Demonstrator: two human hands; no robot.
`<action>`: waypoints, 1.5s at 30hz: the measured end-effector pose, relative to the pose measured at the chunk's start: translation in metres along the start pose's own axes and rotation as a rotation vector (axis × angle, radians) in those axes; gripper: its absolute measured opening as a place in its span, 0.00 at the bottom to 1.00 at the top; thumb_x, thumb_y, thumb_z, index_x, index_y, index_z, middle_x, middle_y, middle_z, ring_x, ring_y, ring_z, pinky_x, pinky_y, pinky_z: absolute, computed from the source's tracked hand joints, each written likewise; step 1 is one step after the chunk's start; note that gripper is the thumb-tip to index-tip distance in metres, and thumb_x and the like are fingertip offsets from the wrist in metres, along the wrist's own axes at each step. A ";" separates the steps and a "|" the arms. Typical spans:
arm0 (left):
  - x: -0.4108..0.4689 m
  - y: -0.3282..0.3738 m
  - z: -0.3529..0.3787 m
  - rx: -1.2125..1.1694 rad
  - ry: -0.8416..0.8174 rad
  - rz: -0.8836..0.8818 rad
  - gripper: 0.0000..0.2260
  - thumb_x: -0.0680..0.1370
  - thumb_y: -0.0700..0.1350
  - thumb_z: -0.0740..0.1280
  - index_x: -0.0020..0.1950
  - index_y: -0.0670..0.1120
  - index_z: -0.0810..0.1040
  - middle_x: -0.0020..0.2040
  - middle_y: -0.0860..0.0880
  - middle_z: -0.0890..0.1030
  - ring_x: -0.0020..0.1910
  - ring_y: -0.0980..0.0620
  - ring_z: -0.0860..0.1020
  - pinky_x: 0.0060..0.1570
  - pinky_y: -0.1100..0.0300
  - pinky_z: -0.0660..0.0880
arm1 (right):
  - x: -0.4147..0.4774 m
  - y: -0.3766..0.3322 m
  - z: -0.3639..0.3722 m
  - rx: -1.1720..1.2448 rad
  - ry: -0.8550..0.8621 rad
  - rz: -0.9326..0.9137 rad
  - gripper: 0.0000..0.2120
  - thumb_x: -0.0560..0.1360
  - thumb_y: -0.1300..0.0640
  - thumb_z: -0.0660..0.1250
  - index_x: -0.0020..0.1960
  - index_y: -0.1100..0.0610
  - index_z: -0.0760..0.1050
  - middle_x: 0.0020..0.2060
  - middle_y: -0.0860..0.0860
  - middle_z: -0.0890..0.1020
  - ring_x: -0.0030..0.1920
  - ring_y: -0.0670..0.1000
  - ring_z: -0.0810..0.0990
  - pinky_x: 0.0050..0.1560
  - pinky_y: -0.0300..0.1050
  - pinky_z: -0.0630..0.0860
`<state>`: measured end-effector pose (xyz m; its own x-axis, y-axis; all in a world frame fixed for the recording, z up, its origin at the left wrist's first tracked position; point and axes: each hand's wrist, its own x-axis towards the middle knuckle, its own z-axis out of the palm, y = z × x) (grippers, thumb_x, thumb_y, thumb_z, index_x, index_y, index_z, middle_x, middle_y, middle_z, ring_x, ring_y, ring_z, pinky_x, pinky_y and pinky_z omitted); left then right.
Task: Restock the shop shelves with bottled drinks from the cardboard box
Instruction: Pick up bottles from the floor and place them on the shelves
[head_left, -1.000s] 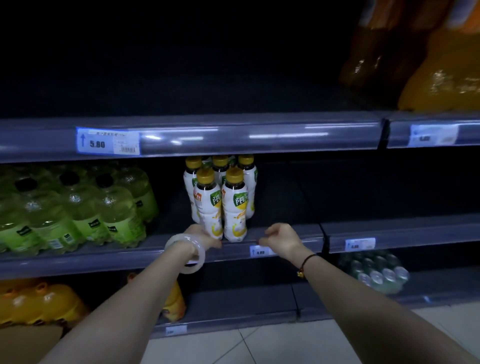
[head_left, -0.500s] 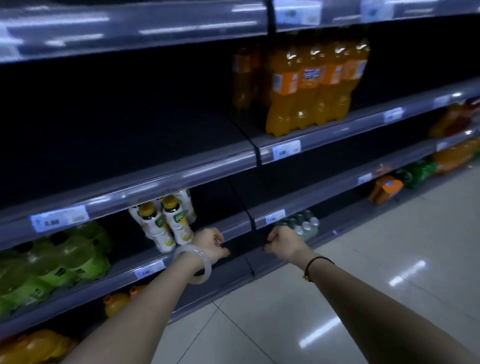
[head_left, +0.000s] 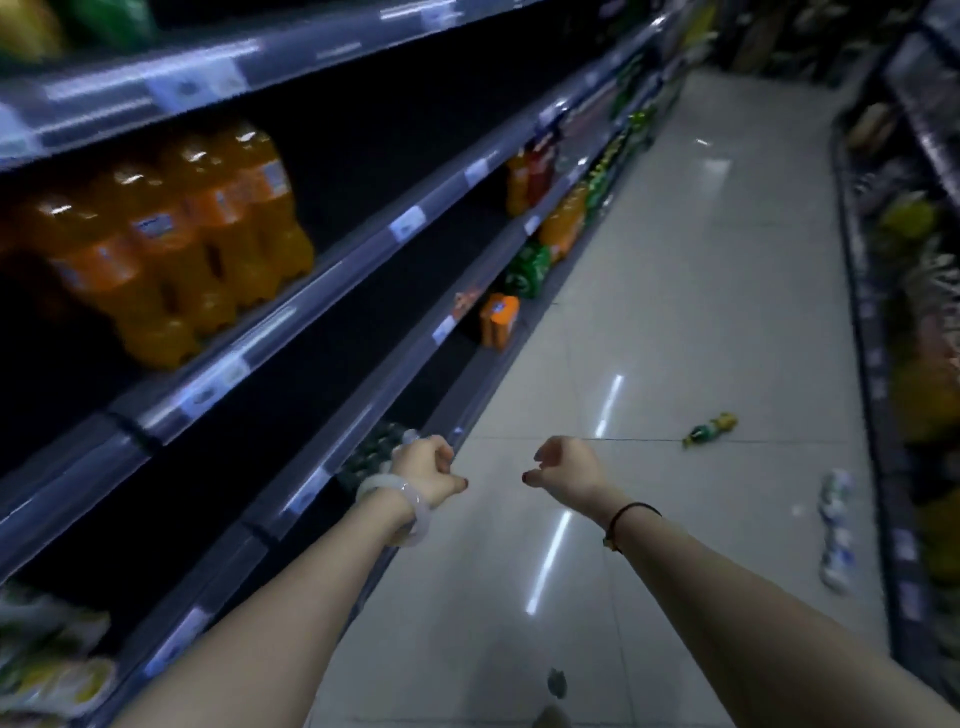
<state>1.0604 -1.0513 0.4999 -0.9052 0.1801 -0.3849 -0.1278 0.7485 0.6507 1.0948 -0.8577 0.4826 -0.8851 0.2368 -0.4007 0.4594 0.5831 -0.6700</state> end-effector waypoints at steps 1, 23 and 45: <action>0.015 0.018 0.010 0.021 -0.024 0.025 0.10 0.69 0.41 0.72 0.46 0.47 0.74 0.44 0.49 0.78 0.46 0.49 0.78 0.45 0.61 0.73 | 0.010 0.012 -0.016 0.014 0.022 0.025 0.17 0.69 0.56 0.74 0.55 0.60 0.76 0.48 0.54 0.80 0.47 0.53 0.78 0.45 0.42 0.74; 0.247 0.364 0.248 0.316 -0.661 0.596 0.13 0.69 0.39 0.72 0.52 0.45 0.75 0.46 0.47 0.75 0.45 0.48 0.76 0.50 0.58 0.75 | 0.093 0.228 -0.273 0.363 0.627 0.667 0.17 0.70 0.55 0.72 0.56 0.58 0.75 0.51 0.53 0.79 0.48 0.52 0.77 0.47 0.44 0.74; 0.369 0.633 0.619 0.706 -0.924 0.850 0.22 0.69 0.41 0.73 0.62 0.42 0.73 0.53 0.45 0.76 0.48 0.48 0.75 0.52 0.56 0.75 | 0.196 0.524 -0.480 0.583 0.733 0.991 0.19 0.70 0.56 0.71 0.58 0.60 0.74 0.51 0.55 0.78 0.53 0.55 0.78 0.50 0.46 0.74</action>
<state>0.8969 -0.1160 0.3644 0.0131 0.8609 -0.5086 0.7783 0.3105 0.5457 1.1263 -0.1327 0.3527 0.0788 0.8214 -0.5649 0.7227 -0.4374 -0.5352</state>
